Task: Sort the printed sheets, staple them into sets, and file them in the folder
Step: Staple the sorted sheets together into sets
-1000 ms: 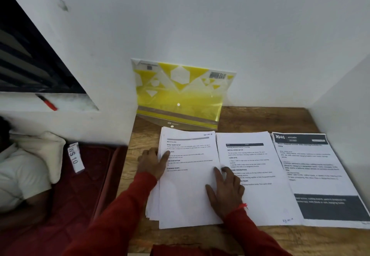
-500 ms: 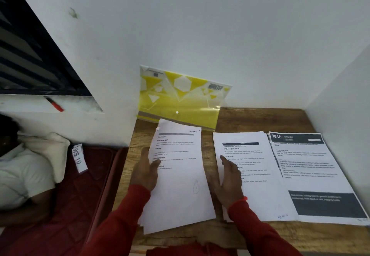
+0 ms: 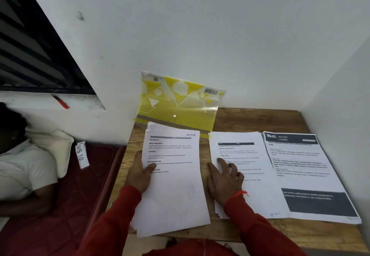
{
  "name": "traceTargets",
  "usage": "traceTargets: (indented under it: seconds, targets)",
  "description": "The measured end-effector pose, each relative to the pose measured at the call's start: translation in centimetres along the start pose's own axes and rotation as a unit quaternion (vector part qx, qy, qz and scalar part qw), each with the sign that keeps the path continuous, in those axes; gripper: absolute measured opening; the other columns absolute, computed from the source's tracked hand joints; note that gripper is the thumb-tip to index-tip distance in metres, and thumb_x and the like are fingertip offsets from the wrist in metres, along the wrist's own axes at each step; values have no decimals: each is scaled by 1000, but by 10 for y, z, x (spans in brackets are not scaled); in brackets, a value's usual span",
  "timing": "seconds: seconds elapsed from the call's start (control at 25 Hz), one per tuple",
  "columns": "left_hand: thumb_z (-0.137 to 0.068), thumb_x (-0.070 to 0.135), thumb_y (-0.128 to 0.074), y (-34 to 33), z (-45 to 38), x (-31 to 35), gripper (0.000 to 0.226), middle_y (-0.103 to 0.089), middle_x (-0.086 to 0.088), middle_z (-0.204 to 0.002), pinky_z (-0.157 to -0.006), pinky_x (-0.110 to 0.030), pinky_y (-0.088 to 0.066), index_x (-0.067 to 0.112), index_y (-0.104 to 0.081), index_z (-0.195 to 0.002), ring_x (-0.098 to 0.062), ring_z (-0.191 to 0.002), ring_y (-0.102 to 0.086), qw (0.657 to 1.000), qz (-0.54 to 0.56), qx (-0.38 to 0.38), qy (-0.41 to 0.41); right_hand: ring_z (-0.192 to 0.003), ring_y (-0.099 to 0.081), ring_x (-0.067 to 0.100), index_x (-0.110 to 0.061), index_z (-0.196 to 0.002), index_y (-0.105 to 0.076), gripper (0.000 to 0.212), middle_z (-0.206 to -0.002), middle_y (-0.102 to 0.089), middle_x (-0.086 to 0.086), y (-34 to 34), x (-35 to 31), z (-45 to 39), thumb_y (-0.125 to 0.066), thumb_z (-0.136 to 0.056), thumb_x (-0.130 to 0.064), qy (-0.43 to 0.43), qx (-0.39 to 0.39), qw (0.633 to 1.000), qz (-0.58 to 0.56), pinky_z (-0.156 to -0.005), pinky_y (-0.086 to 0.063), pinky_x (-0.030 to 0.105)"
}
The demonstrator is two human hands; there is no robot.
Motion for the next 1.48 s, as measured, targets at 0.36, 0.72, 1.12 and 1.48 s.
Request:
traceTargets:
  seconds: [0.36,0.72,1.12,1.48]
  targets:
    - [-87,2,-65,-17,23,5,36,-62,15,-100,-73,-20,-44,20,-50,-115,-4,-90,-60,1000,0,6,12,-149,5,31,-28,-152,-13,105,-162,0,1,23,42,-118,-36,-71,-89,-29,-172,984,-30,-115,-9,58]
    - [-85,0,-66,-4,38,-1,37,-60,20,-99,-68,-2,-39,18,-53,-114,15,-84,-56,999,4,50,13,-139,-27,35,-25,-141,-42,98,-144,-39,5,3,51,-100,-30,-63,-82,65,-113,991,-31,-113,-19,60]
    - [-82,25,-67,-13,32,39,45,-67,2,-116,-85,-23,-52,18,-53,-125,-9,-106,-64,987,150,5,-65,-116,-62,15,-31,-134,-46,57,-123,-66,-1,76,-11,-49,-74,-84,-24,-30,-188,725,-662,-94,-52,33]
    - [-85,56,-60,-4,66,78,72,-64,20,-105,-78,-9,-46,-3,-51,-125,6,-99,-59,960,156,147,-180,-96,-68,13,-15,-114,-64,28,-104,-72,-1,113,-32,-22,-68,-86,-11,-36,-32,740,-671,-75,-56,24]
Point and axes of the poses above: each hand's wrist, its own z-axis away from the middle knuckle, its own y-axis out of the back of the hand, x = y × z, the point moved 5 cm from there along -z, towards the middle knuckle
